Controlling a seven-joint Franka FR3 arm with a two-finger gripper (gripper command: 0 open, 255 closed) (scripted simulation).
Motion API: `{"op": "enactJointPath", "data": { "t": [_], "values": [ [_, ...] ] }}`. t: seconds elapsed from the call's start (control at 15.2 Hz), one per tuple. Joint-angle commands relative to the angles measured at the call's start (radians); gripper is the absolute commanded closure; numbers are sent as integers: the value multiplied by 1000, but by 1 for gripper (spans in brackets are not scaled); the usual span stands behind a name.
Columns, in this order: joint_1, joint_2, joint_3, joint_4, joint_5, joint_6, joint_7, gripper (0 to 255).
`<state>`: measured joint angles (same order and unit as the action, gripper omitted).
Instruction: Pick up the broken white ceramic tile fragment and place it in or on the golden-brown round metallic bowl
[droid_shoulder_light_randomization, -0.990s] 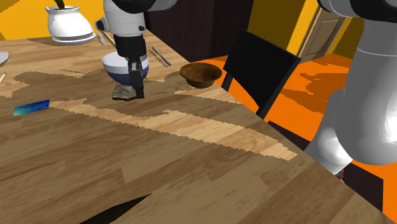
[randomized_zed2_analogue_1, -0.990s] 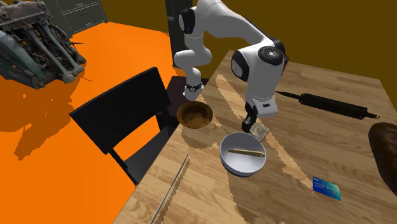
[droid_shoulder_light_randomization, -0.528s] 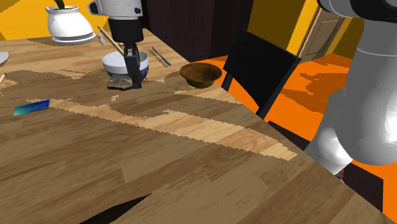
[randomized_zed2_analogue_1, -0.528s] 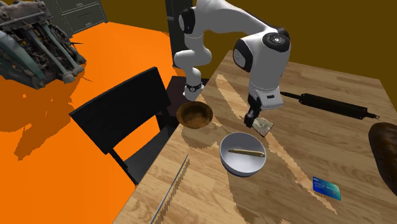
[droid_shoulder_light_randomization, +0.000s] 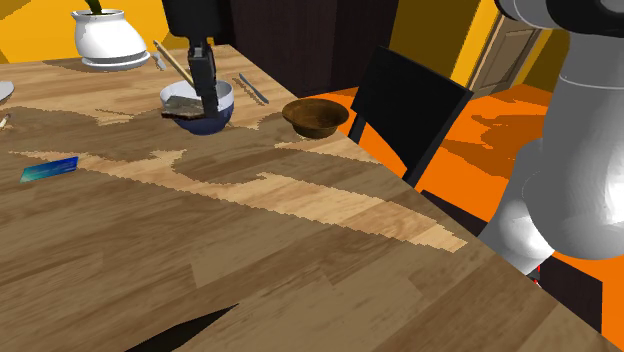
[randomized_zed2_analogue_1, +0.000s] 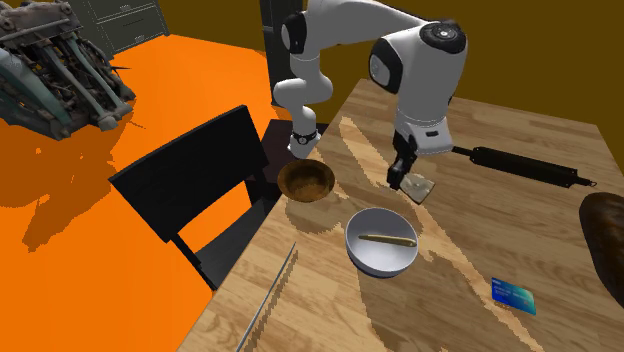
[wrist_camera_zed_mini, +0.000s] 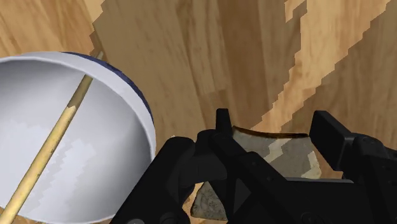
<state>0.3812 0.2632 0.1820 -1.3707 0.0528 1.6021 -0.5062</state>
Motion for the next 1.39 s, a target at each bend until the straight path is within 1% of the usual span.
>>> {"op": "enactJointPath", "data": {
  "t": [0.0,0.26,0.59,0.92,1.32],
  "values": [
    [-14,-32,-6,-33,7,-1,-19,255],
    [-67,-154,-36,-190,28,29,-102,255],
    [-123,-281,-84,-341,41,44,-209,255],
    [-174,-384,-141,-454,39,44,-317,255],
    [-232,-477,-220,-547,17,33,-450,255]
  ]
}}
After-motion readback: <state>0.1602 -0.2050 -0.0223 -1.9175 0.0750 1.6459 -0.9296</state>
